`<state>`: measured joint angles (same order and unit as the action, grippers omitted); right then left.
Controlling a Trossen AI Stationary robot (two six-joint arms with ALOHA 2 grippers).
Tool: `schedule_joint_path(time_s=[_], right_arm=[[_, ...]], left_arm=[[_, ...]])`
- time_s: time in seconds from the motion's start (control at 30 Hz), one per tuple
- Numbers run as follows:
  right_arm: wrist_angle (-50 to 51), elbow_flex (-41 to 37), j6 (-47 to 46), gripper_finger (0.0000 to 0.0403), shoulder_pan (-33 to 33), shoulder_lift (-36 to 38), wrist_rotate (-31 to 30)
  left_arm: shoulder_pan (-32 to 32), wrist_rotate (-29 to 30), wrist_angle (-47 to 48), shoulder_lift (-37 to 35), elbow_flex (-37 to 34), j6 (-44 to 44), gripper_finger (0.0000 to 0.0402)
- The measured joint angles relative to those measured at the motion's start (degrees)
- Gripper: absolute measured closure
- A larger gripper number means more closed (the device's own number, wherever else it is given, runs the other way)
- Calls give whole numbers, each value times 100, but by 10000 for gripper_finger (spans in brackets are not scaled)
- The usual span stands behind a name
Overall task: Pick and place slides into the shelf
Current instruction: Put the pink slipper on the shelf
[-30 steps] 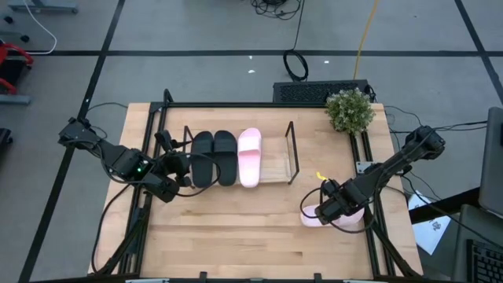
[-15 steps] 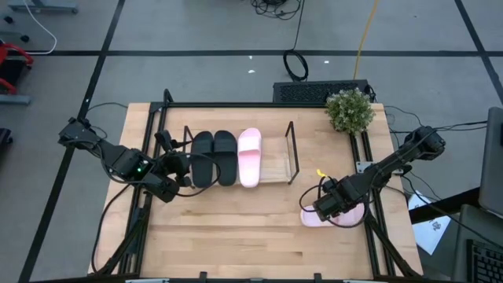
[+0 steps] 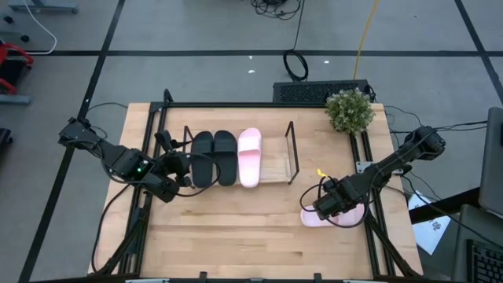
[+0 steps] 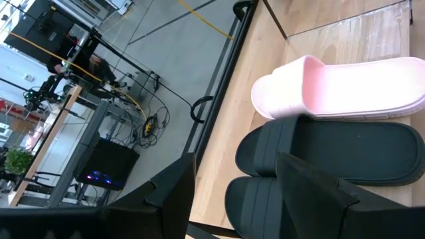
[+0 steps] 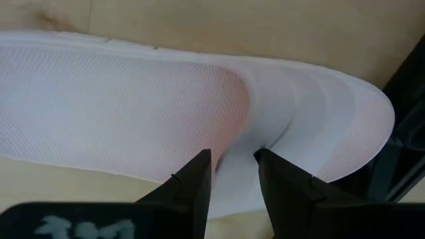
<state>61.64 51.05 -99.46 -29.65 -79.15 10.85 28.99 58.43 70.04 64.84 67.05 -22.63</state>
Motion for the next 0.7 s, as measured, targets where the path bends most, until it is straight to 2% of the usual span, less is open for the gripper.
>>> schedule_joint_path(time_s=[0.4,0.7], right_arm=[[459,11,-494,287,2,0,208],[701,17,-769,287,-2,0,77]], left_arm=[[-2,2,0,0,0,4,186],[-4,4,1,0,-4,5,186]])
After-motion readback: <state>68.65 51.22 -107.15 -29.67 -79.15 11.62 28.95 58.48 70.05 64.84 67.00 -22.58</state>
